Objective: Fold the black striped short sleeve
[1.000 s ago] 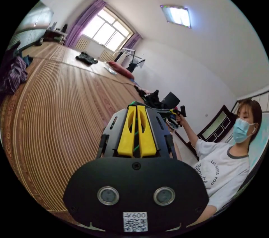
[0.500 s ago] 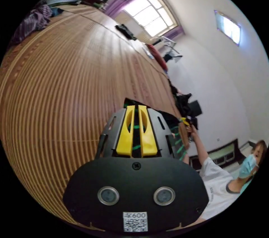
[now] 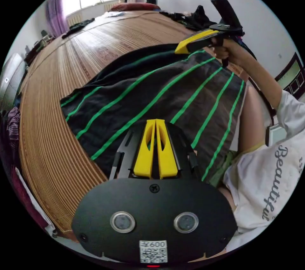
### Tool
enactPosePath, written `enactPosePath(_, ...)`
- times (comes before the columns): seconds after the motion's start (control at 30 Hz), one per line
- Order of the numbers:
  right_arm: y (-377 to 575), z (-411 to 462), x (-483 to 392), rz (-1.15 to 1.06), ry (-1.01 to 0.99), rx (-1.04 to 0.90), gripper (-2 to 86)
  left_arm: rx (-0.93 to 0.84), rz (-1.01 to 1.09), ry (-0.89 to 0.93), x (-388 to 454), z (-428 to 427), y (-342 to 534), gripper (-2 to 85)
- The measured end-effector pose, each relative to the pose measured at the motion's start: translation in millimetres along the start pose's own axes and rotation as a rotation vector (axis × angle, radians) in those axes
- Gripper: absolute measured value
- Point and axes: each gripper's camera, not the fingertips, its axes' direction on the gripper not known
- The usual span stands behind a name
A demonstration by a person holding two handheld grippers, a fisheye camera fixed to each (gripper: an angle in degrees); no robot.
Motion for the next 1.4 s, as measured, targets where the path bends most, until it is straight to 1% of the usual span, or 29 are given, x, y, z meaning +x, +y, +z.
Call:
enactPosePath(0.17,-45,112,-3,-0.003,-0.084,-0.027,-0.8,0.047,-0.022,0.03,-3,9,1,0.4)
enactPosePath(0.27,-63,170,28,0.008,-0.059,-0.178,-0.8,0.054,-0.009,0.014,1,14,-3,0.3)
enactPosePath(0.3,-69,181,46,-0.01,-0.104,-0.219,-0.8,0.061,-0.005,0.005,2,16,-4,0.3)
enactPosePath(0.33,-72,184,57,0.0,-0.134,-0.226,-0.8,0.062,-0.002,0.001,3,16,-5,0.3)
enactPosePath(0.37,-78,184,82,0.062,-0.092,-0.21,-0.9,0.055,0.008,-0.011,5,16,-8,0.2)
enactPosePath(0.43,-81,161,109,0.139,0.122,-0.059,-0.9,0.046,0.018,-0.031,8,19,-12,0.2)
enactPosePath(0.5,-68,118,116,0.38,0.655,0.192,-0.9,0.051,0.014,-0.023,5,21,-13,0.1)
enactPosePath(0.53,-65,109,110,0.37,0.698,0.262,-0.9,0.052,0.012,-0.017,3,21,-14,0.1)
enactPosePath(0.57,-59,100,94,0.227,0.631,0.356,-0.9,0.052,0.008,-0.007,0,22,-15,0.1)
enactPosePath(0.6,-58,99,84,0.06,0.447,0.339,-0.9,0.051,0.003,0.003,-3,24,-16,0.1)
enactPosePath(0.63,-59,102,80,-0.019,0.333,0.295,-0.9,0.05,0.002,0.008,-5,24,-17,0.1)
enactPosePath(0.67,-60,113,73,-0.146,0.116,0.169,-0.9,0.049,0.0,0.015,-8,25,-18,0.1)
enactPosePath(0.7,-60,132,67,-0.216,-0.028,0.008,-0.9,0.049,-0.003,0.022,-11,26,-19,0.1)
enactPosePath(0.77,-55,166,61,-0.254,-0.087,-0.193,-0.9,0.048,-0.007,0.03,-15,27,-20,0.1)
enactPosePath(0.8,-51,186,62,-0.262,-0.039,-0.275,-0.9,0.049,-0.007,0.032,-17,28,-20,0.1)
enactPosePath(0.87,-50,201,78,-0.25,0.024,-0.313,-0.9,0.047,-0.001,0.023,-19,29,-20,0.1)
enactPosePath(0.93,-62,191,121,-0.063,0.093,-0.226,-0.8,0.049,0.008,0.004,-19,30,-20,0.1)
enactPosePath(0.97,-66,171,147,0.066,0.19,-0.108,-0.8,0.047,0.013,-0.007,-19,31,-20,0.0)
enactPosePath(1.0,-64,150,164,0.236,0.438,0.015,-0.8,0.047,0.015,-0.009,-21,32,-20,0.0)
enactPosePath(1.03,-63,143,165,0.27,0.537,0.038,-0.9,0.047,0.013,-0.007,-23,32,-20,0.0)
enactPosePath(1.07,-67,134,158,0.191,0.59,0.049,-0.9,0.049,0.009,0.002,-28,33,-20,0.0)
enactPosePath(1.1,-70,132,144,0.014,0.436,0.011,-0.9,0.048,0.004,0.014,-33,34,-19,0.0)
enactPosePath(1.13,-71,130,137,-0.073,0.309,-0.023,-0.9,0.048,0.001,0.019,-35,34,-19,0.0)
enactPosePath(1.17,-71,130,128,-0.16,0.079,-0.115,-0.9,0.046,-0.003,0.029,-40,35,-19,0.0)
enactPosePath(1.2,-70,135,123,-0.191,-0.081,-0.227,-0.9,0.045,-0.006,0.037,-44,36,-19,0.0)
enactPosePath(1.27,-59,148,113,-0.258,-0.104,-0.376,-0.9,0.045,-0.01,0.045,-50,37,-18,0.1)
enactPosePath(1.33,-48,159,120,-0.272,0.064,-0.46,-0.9,0.046,-0.01,0.045,-55,38,-17,0.1)
enactPosePath(1.37,-49,149,137,-0.222,0.032,-0.404,-0.8,0.046,-0.006,0.038,-57,38,-16,0.1)
enactPosePath(1.4,-55,133,171,-0.051,0.122,-0.327,-0.8,0.046,-0.003,0.031,-58,39,-15,0.1)
